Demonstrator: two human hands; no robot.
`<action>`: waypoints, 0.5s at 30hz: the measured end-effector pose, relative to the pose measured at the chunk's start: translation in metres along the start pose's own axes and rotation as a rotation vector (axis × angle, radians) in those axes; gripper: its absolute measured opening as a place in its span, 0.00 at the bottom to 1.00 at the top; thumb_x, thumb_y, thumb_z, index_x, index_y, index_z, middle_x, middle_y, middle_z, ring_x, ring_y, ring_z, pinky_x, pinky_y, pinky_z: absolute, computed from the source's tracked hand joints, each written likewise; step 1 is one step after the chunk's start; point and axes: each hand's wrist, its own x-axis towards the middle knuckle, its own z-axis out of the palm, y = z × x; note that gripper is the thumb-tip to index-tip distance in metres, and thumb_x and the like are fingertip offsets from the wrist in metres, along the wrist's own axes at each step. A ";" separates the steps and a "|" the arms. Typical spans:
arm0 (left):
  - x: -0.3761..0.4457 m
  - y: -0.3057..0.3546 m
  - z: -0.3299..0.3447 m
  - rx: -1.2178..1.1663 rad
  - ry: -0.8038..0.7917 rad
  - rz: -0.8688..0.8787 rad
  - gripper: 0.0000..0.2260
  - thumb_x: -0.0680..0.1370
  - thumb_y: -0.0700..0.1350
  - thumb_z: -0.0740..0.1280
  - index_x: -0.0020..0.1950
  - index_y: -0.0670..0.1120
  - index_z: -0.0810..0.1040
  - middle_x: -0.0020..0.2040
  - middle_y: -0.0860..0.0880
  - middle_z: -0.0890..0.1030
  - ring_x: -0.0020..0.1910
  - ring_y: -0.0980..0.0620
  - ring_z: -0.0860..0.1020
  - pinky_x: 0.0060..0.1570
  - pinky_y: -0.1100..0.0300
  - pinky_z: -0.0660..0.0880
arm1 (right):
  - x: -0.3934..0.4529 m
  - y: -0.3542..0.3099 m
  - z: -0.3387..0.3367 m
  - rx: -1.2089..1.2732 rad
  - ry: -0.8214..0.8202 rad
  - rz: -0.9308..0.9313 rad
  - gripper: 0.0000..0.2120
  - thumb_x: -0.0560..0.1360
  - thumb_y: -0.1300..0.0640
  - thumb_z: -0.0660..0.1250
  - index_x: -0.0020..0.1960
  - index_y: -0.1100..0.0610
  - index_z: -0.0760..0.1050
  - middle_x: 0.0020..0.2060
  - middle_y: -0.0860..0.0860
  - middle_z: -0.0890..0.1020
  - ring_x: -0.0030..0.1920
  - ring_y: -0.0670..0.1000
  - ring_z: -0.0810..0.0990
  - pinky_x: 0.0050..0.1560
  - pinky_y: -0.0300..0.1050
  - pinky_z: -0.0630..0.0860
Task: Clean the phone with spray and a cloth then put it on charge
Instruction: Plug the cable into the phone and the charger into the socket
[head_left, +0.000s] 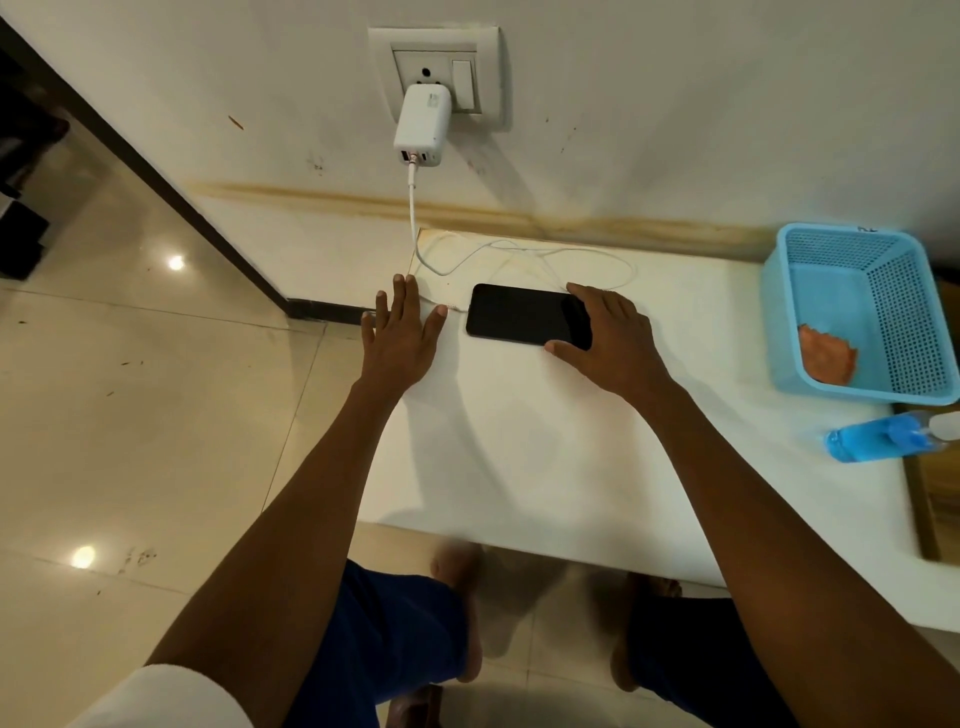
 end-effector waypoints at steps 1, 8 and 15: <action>-0.001 0.001 -0.001 -0.008 0.009 0.001 0.31 0.83 0.62 0.48 0.81 0.47 0.46 0.82 0.47 0.47 0.80 0.41 0.47 0.76 0.41 0.45 | 0.001 0.000 -0.002 0.043 0.018 -0.005 0.34 0.74 0.39 0.70 0.75 0.49 0.64 0.71 0.50 0.71 0.73 0.55 0.65 0.69 0.55 0.65; -0.011 0.012 -0.008 -0.037 0.041 0.086 0.31 0.83 0.60 0.53 0.80 0.46 0.53 0.81 0.44 0.55 0.79 0.41 0.54 0.75 0.43 0.52 | 0.043 -0.001 -0.028 0.001 0.122 0.057 0.23 0.81 0.48 0.63 0.74 0.50 0.69 0.71 0.52 0.73 0.70 0.57 0.70 0.67 0.54 0.69; -0.011 0.015 -0.002 0.010 0.015 0.058 0.32 0.82 0.61 0.53 0.80 0.44 0.54 0.81 0.43 0.53 0.79 0.41 0.54 0.75 0.42 0.51 | 0.091 -0.050 -0.019 -0.148 -0.016 -0.129 0.23 0.80 0.39 0.61 0.72 0.45 0.71 0.68 0.49 0.75 0.67 0.54 0.73 0.64 0.53 0.69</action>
